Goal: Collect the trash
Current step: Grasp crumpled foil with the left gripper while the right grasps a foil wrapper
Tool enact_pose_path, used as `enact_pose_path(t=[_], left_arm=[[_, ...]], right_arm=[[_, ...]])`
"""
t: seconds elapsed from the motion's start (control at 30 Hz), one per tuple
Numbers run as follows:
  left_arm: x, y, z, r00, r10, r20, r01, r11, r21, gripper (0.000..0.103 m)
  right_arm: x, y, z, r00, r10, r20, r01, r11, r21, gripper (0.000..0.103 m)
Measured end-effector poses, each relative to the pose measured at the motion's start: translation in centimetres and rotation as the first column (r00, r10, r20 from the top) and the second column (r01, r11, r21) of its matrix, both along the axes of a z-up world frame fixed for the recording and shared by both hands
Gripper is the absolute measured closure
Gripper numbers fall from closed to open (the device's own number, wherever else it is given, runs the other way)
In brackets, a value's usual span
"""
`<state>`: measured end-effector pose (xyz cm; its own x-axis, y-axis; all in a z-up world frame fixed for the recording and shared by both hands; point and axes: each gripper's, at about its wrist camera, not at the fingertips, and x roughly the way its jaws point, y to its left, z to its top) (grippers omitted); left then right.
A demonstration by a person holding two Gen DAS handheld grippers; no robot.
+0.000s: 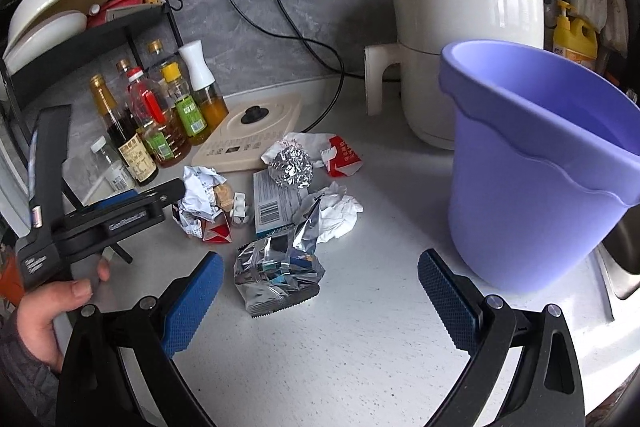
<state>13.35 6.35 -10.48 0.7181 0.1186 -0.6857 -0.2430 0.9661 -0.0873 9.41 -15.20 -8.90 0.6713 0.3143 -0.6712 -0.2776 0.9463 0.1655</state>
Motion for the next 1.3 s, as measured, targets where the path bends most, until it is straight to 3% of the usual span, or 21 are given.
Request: enact_pose_path(t=[0.2, 0.23, 0.37, 0.43, 0.73, 0.83, 1.2, 1.27, 1.3], left_arm=[[2.0, 0.0, -1.5, 1.0, -0.012, -0.026, 0.012, 1.0, -0.005, 0.018], [2.2, 0.0, -1.7, 1.0, -0.012, -0.027, 0.012, 1.0, -0.008, 0.023], [2.7, 0.2, -2.1, 0.999, -0.008, -0.043, 0.006, 0.999, -0.05, 0.06], [2.5, 0.1, -1.7, 0.999, -0.006, -0.033, 0.004, 0.999, -0.05, 0.064], [-0.2, 1.4, 0.3, 1.0, 0.012, 0.025, -0.01, 0.996, -0.085, 0.064], [-0.7, 1.9, 0.7, 1.0, 0.014, 0.028, -0.011, 0.996, -0.088, 0.061], [-2.3, 3.3, 0.8, 0.999, 0.034, 0.012, -0.033, 0.997, -0.066, 0.061], [-2.3, 3.5, 0.8, 0.999, 0.036, 0.011, -0.035, 0.997, -0.064, 0.061], [-2.3, 3.5, 0.8, 0.999, 0.037, 0.01, -0.036, 0.997, -0.064, 0.061]], right_arm=[[0.5, 0.3, -0.5, 1.0, 0.003, -0.015, -0.003, 1.0, -0.029, 0.008], [0.5, 0.3, -0.6, 1.0, 0.001, -0.02, -0.001, 1.0, -0.031, 0.008], [0.9, 0.4, -1.0, 0.999, 0.003, -0.037, -0.004, 0.999, -0.033, 0.008], [1.1, 0.7, -1.2, 0.999, 0.01, -0.045, -0.011, 0.999, -0.034, 0.008], [2.0, 2.8, -1.9, 0.996, 0.067, -0.063, -0.068, 0.997, -0.022, 0.008], [2.3, 3.6, -2.2, 0.994, 0.081, -0.071, -0.082, 0.996, -0.016, 0.008], [3.3, 5.7, -4.1, 0.988, 0.11, -0.11, -0.113, 0.993, -0.017, 0.008], [3.5, 5.9, -4.6, 0.986, 0.109, -0.124, -0.112, 0.993, -0.024, 0.012], [3.6, 6.0, -4.9, 0.984, 0.112, -0.136, -0.117, 0.993, -0.026, 0.023]])
